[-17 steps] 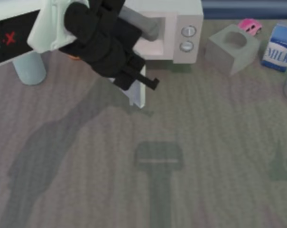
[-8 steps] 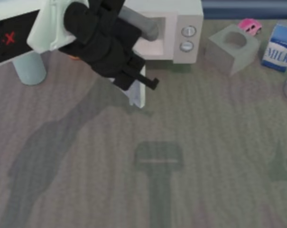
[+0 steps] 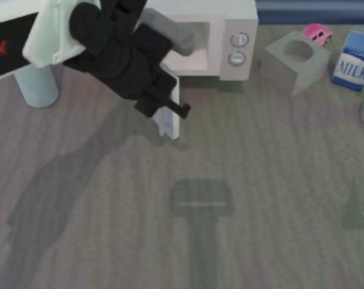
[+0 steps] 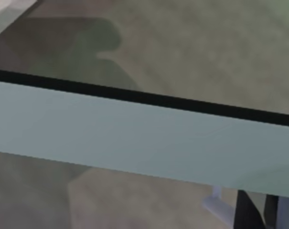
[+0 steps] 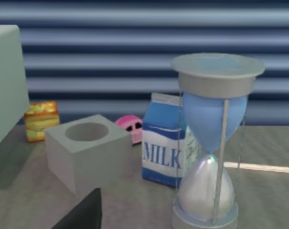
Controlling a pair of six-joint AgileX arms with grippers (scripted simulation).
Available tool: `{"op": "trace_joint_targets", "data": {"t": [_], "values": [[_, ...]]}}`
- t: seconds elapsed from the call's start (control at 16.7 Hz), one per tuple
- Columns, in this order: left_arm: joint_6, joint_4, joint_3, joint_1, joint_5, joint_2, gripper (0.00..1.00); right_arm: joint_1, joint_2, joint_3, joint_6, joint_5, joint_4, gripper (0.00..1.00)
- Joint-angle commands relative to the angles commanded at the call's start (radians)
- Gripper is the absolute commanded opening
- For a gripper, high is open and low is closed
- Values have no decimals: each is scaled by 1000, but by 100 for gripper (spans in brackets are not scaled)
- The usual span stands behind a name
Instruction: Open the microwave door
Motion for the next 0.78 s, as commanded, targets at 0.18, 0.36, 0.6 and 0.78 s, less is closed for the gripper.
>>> {"op": "trace_joint_targets", "data": {"t": [0.18, 0.36, 0.6, 0.78], "values": [[71, -7, -25, 28, 36, -22, 0, 0, 0, 0, 0, 0, 0, 100], [86, -9, -31, 34, 44, -26, 0, 0, 0, 0, 0, 0, 0, 100], [86, -9, -31, 34, 44, -26, 0, 0, 0, 0, 0, 0, 0, 100], [86, -9, -31, 34, 44, -26, 0, 0, 0, 0, 0, 0, 0, 100]]}}
